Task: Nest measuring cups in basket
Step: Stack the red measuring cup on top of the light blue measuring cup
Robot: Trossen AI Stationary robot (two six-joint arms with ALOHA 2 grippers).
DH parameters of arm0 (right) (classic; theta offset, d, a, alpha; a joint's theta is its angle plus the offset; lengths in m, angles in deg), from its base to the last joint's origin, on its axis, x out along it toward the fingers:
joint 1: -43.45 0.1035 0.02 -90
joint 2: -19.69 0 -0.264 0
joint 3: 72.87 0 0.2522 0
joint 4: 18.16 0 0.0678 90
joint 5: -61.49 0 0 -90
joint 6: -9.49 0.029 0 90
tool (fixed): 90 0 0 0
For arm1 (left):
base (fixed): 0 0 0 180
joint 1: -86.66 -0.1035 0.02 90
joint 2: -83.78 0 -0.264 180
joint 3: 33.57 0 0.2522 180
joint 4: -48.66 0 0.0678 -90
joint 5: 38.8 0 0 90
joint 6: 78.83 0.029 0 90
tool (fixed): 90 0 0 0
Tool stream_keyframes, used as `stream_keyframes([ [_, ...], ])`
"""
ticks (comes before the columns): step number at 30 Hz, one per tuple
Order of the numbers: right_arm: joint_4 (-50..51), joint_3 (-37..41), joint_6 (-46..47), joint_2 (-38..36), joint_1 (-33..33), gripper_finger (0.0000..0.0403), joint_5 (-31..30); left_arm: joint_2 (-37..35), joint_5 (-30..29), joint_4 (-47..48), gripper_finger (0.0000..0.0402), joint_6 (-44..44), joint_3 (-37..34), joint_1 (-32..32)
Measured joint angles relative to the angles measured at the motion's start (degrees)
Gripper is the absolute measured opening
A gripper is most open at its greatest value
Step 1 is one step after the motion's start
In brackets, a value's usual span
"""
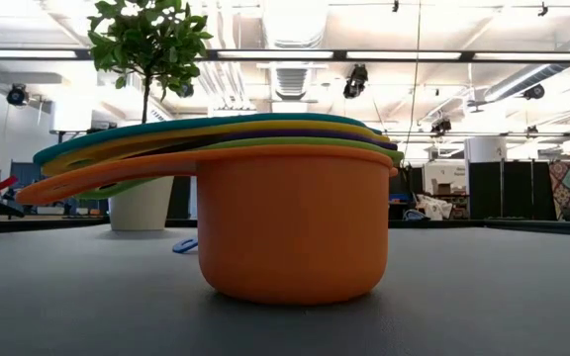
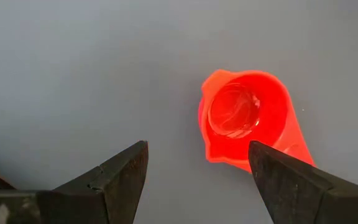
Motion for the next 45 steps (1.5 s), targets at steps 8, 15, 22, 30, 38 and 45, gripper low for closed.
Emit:
stream_keyframes([
  [8,-13.18,11.25,0.00,-5.56,-0.22,0.0224,-0.06,-0.28,-1.03,-1.35,0.0248,0.11,-2.39,-0.44],
  [15,-28.67,24.91,-1.29,-13.21,-0.22,0.0224,-1.87,-0.45,-1.05,-4.06,0.0220,0.41,-4.00,-1.40],
  [22,-38.00,34.20,-1.39,-18.34,-0.23,0.0224,-4.04,-0.25,-1.07,-4.87,0.0170,2.23,-4.06,-3.21],
  [30,-39.41,36.60,-1.37,-19.67,-0.24,0.0224,-7.78,-0.10,0.52,-6.54,0.0104,9.32,-4.06,-5.99],
  [38,-39.40,36.61,-1.70,-18.57,-0.12,0.0224,-7.78,-0.08,3.55,-7.04,0.0042,15.76,-4.06,-7.28],
  [45,-39.41,36.61,-1.79,-18.44,-0.11,0.0224,-7.80,-0.08,4.79,-7.63,0.0004,22.41,-4.06,-7.86],
])
